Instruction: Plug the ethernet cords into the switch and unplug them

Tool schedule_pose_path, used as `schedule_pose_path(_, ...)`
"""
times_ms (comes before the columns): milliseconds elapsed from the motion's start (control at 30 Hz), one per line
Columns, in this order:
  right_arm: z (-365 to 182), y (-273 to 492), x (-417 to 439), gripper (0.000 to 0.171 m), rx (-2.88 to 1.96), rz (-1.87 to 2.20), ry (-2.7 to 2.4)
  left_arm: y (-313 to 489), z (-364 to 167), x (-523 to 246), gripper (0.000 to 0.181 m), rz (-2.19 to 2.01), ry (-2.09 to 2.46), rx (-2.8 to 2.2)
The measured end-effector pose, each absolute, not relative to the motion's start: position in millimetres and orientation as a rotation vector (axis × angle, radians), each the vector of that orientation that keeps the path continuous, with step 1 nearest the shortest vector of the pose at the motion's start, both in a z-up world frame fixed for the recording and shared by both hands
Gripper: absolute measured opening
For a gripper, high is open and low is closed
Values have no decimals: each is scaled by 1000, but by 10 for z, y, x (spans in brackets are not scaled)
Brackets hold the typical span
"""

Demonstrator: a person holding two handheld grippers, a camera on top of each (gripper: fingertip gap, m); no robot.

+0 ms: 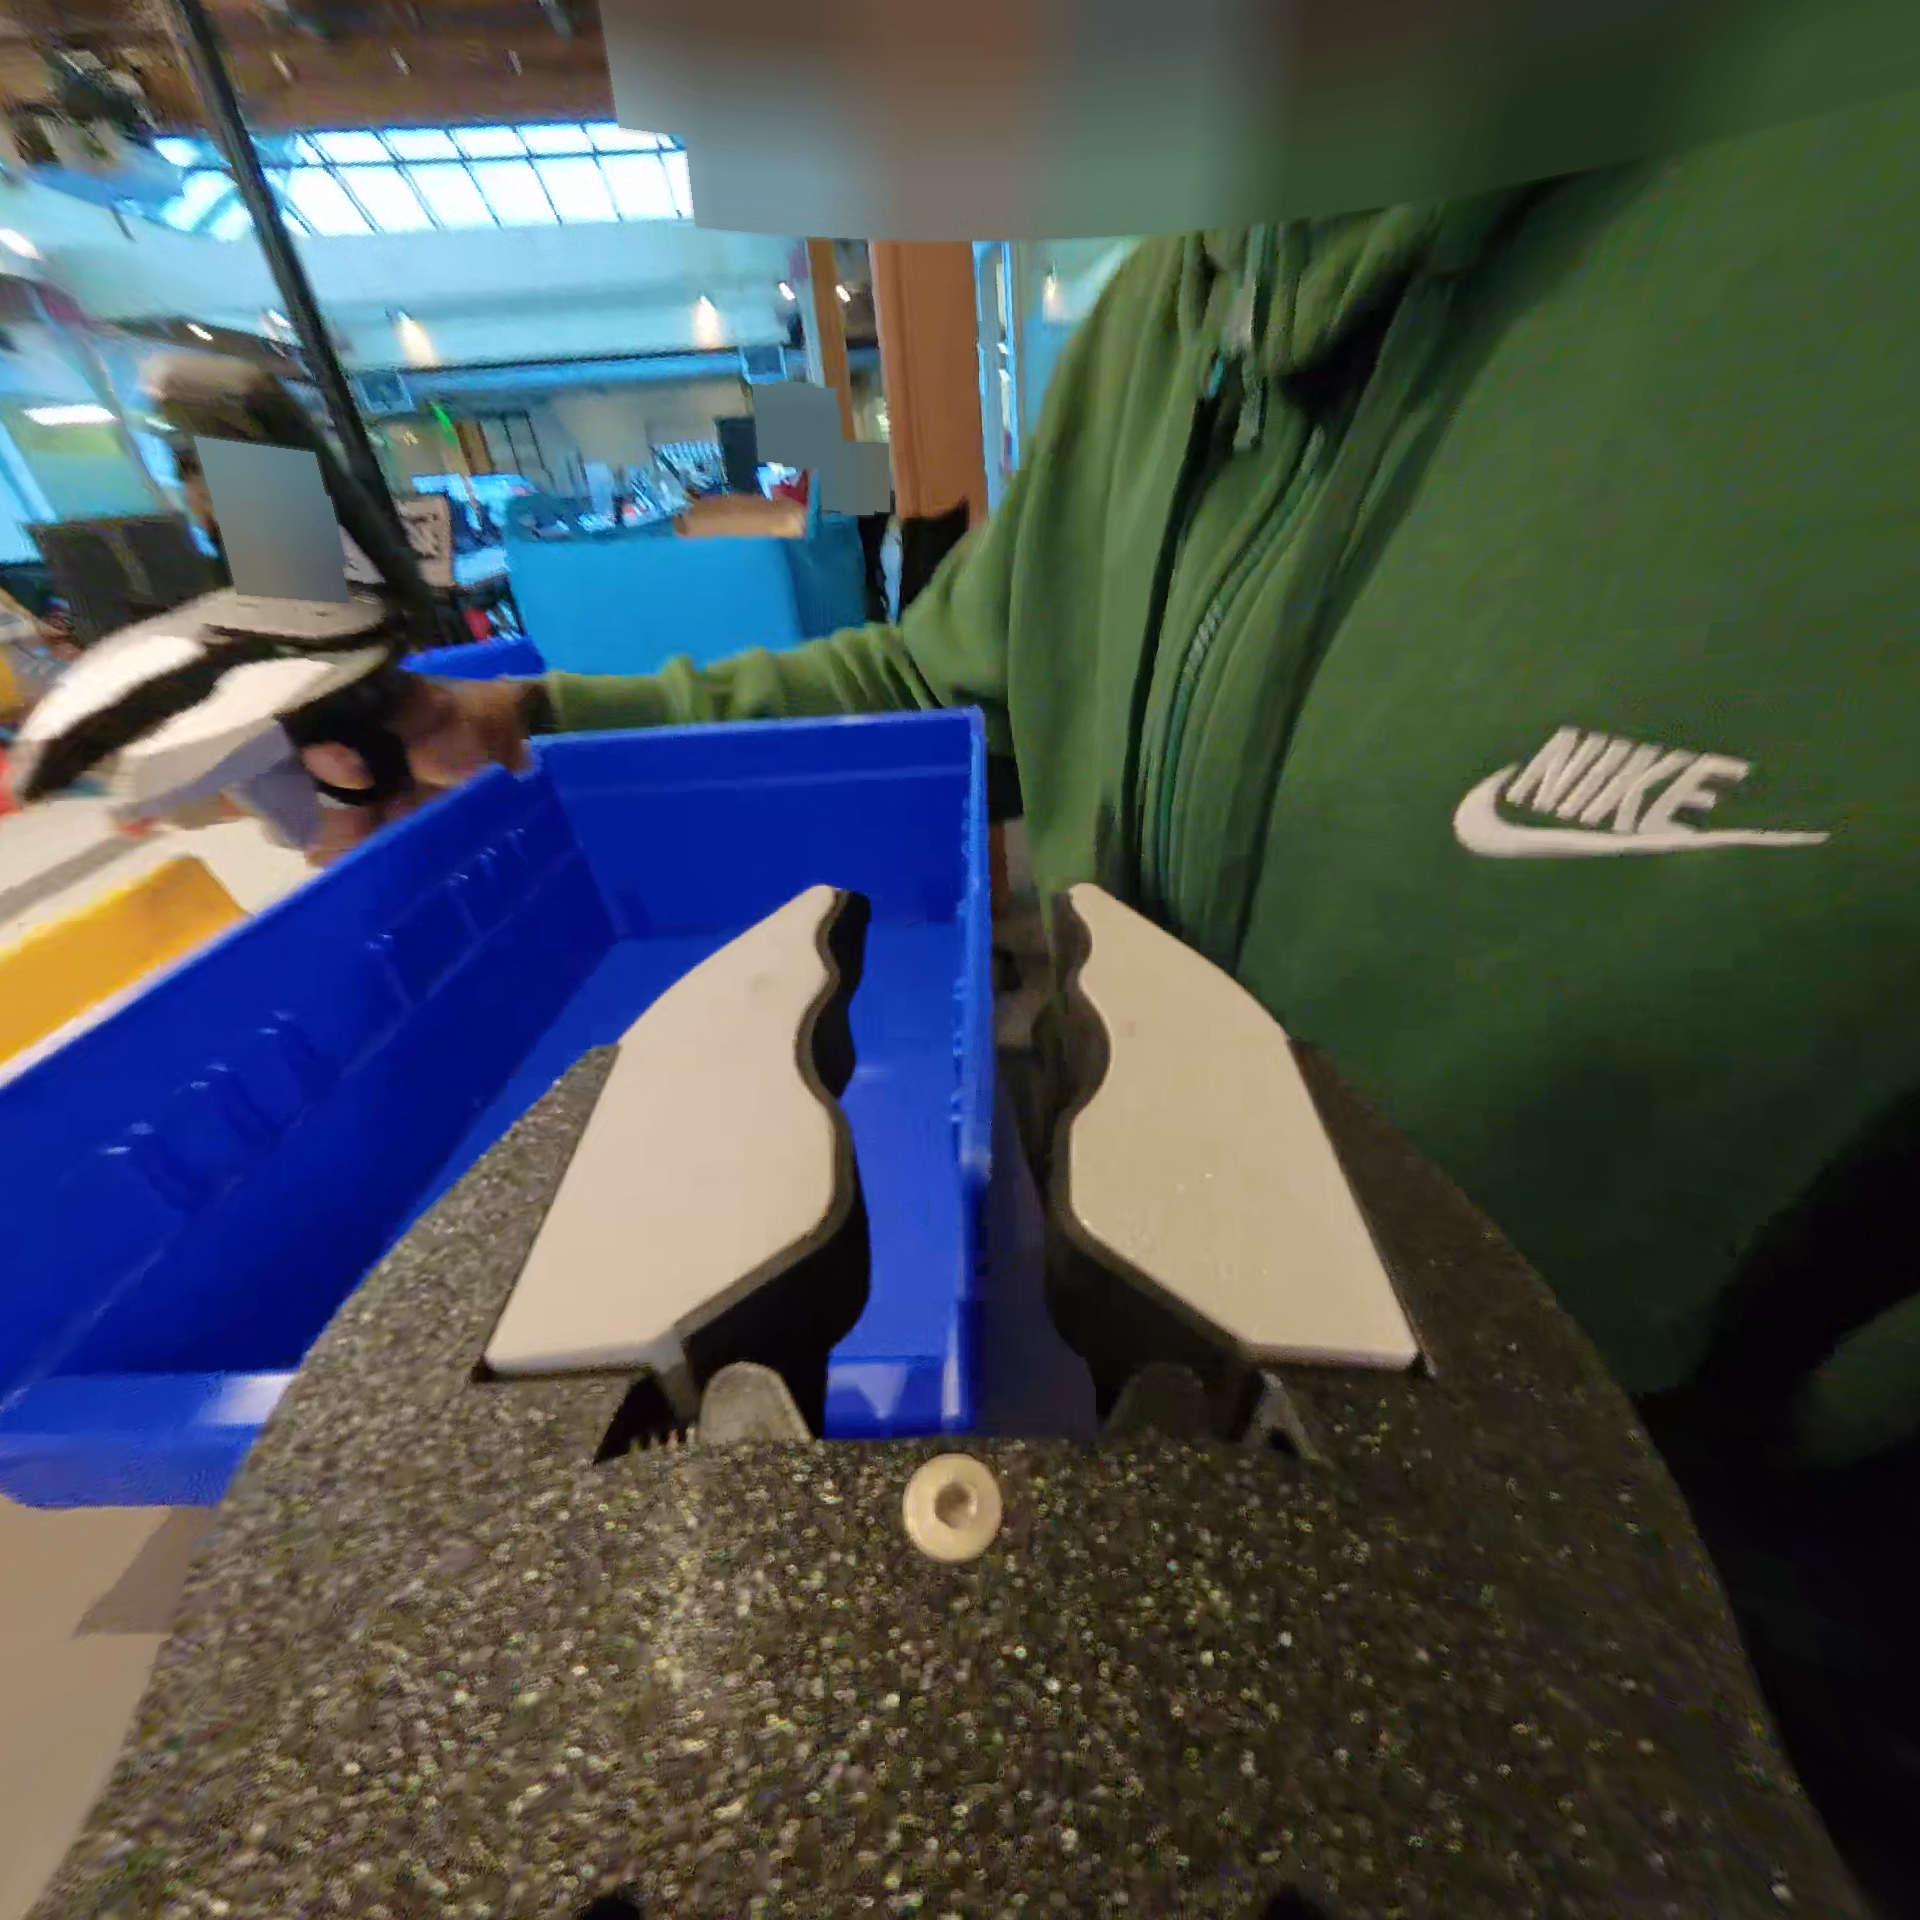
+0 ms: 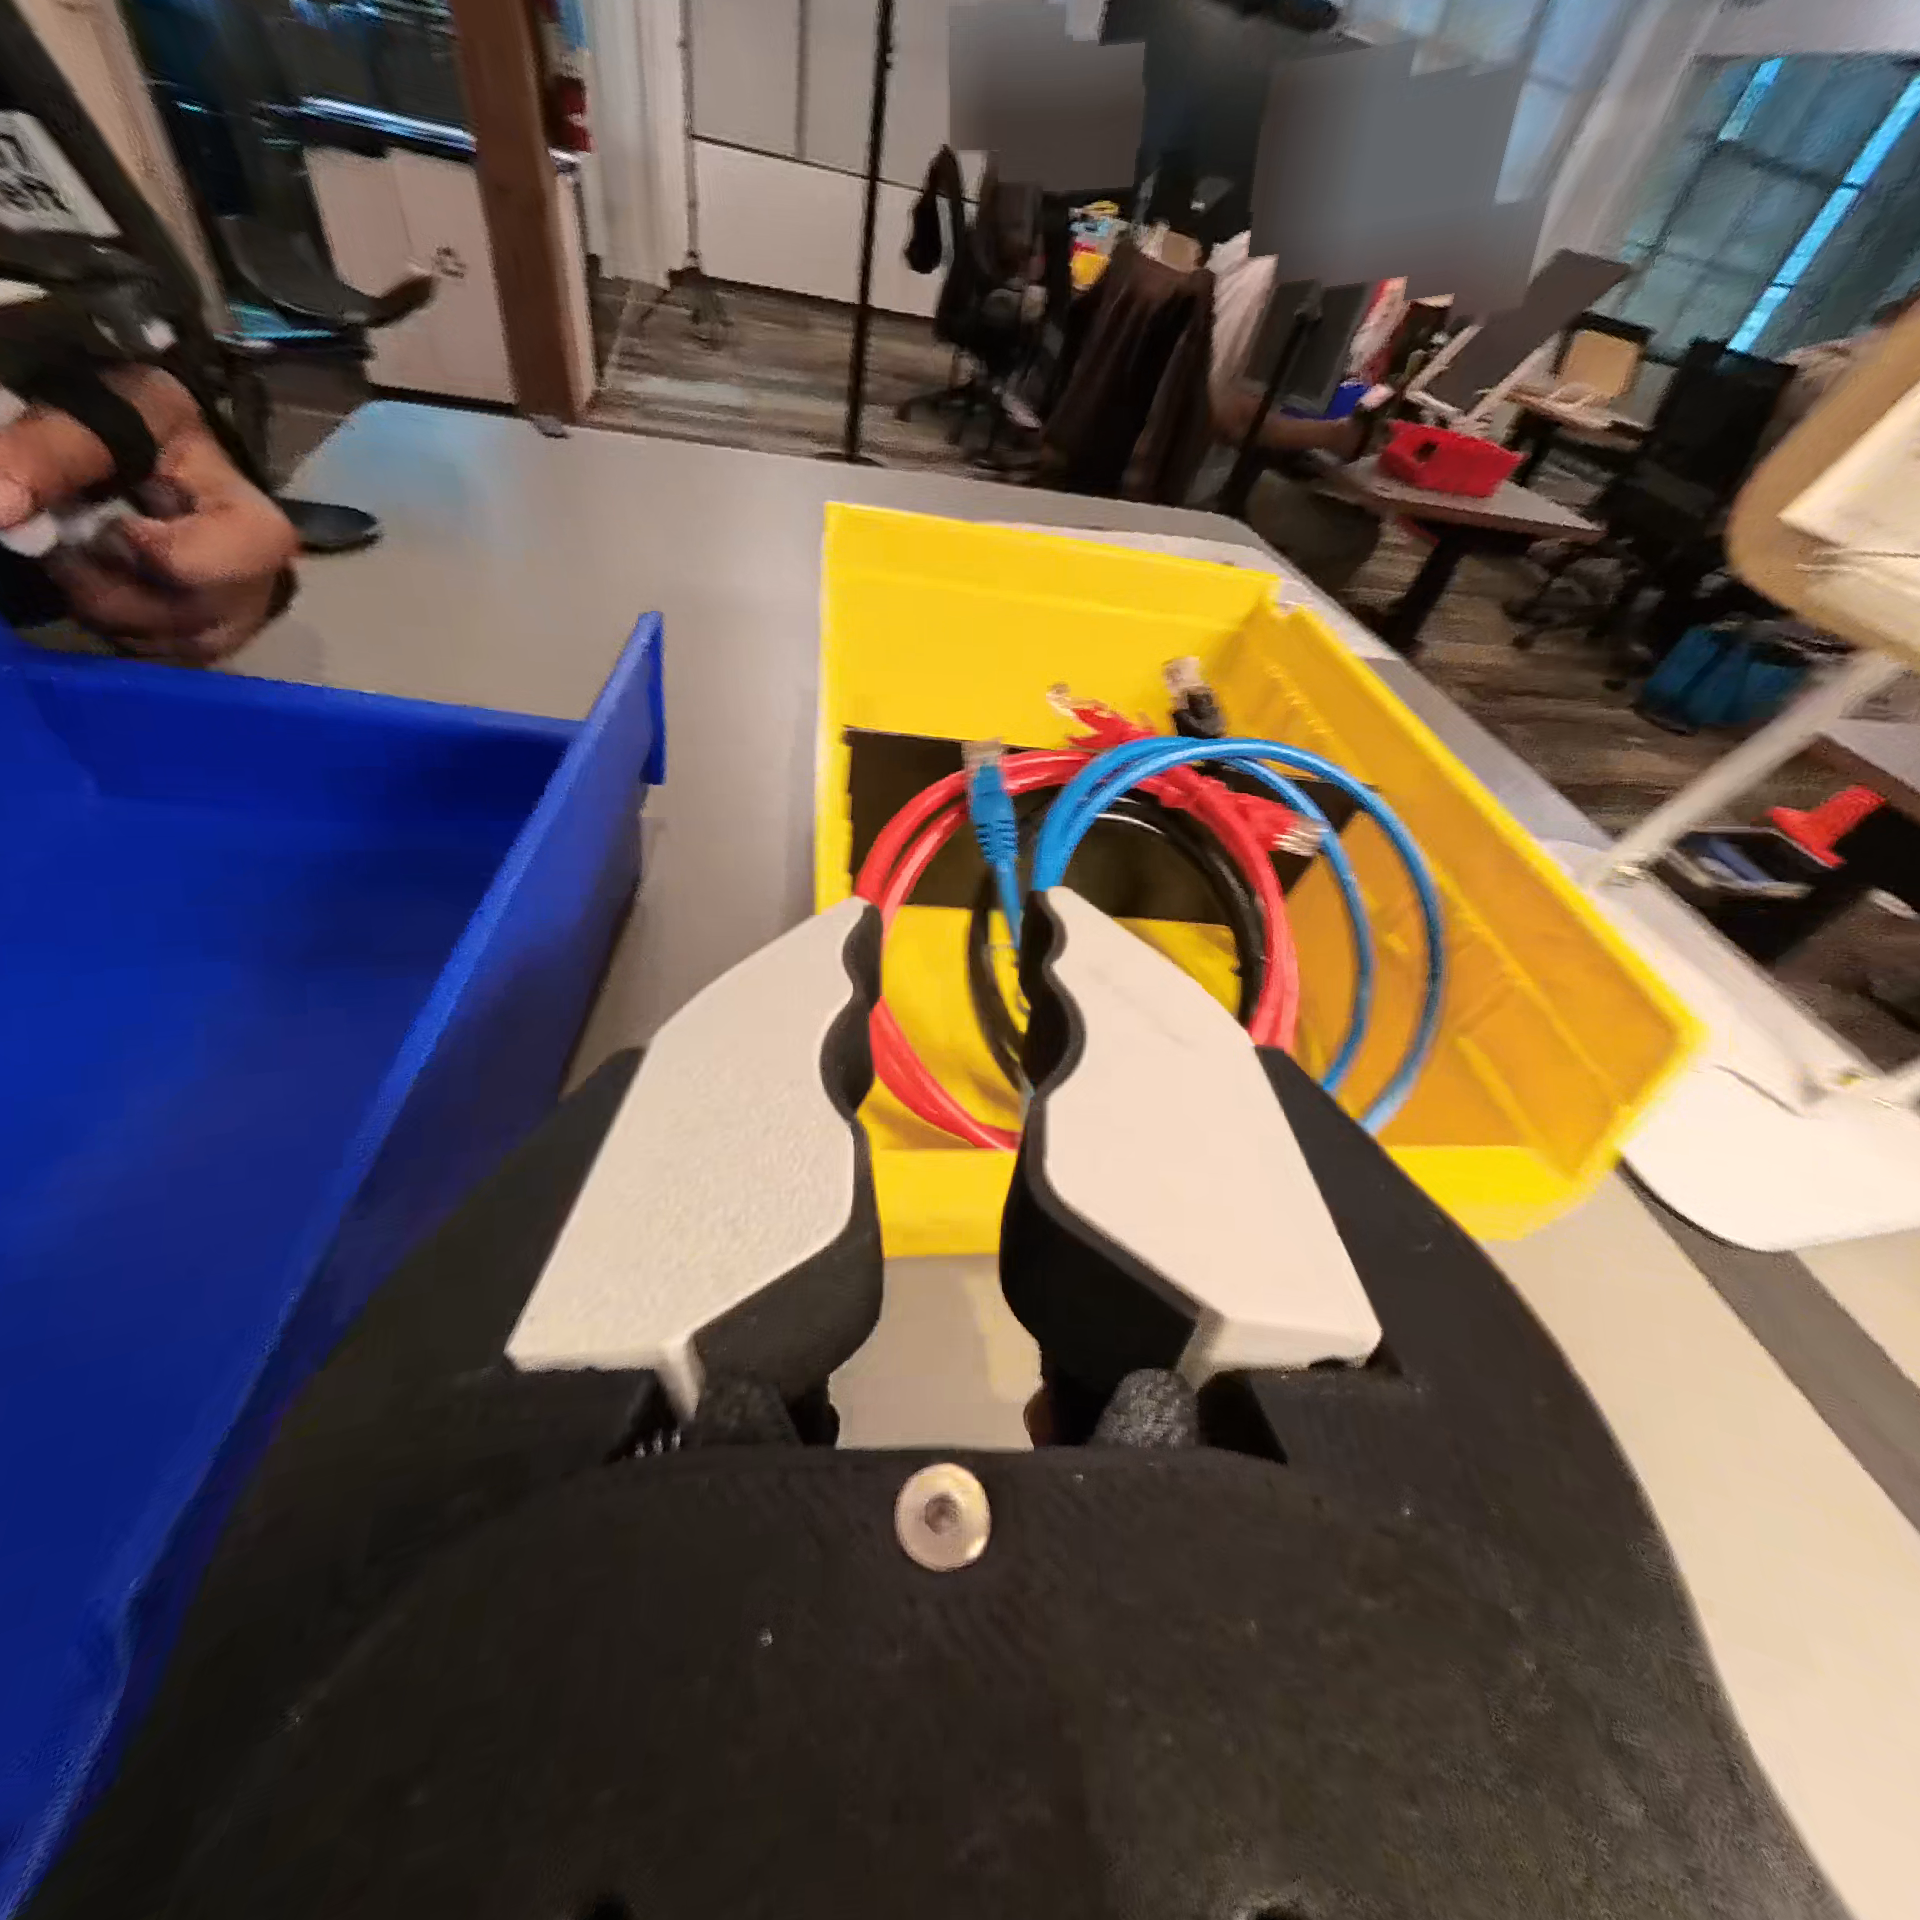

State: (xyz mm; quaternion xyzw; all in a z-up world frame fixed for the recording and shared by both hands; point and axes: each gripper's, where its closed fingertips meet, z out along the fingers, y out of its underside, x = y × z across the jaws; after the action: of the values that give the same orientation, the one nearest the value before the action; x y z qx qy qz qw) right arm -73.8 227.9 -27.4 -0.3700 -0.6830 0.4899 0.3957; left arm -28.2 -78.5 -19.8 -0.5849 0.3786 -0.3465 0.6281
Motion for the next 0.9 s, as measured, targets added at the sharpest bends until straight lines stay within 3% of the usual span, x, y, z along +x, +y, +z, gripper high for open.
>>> schedule_pose_path(100,-199,2533,-586,28,-1059,1082,-1686,-609,54,-611,44,-682,716,-1331)
schedule_pose_path(233,-179,2729,-130,38,-1363,902,-1574,1,186,-1592,50,-375,254,-1541)
schedule_pose_path(333,-232,2611,347,43,-1606,976,-1433,343,-9,-2383,55,-177,-66,-1811)
schedule_pose_path(533,-298,2067,1007,60,-1841,1274,-1203,1021,-131,-3010,63,-267,-247,-1995)
schedule_pose_path(733,-600,1499,1007,71,-1938,1187,-1380,1385,-613,-3090,41,-291,-217,-2265)
schedule_pose_path(900,-661,1526,1000,39,-1846,1048,-1600,1259,-612,-3203,13,-177,-176,-2257)
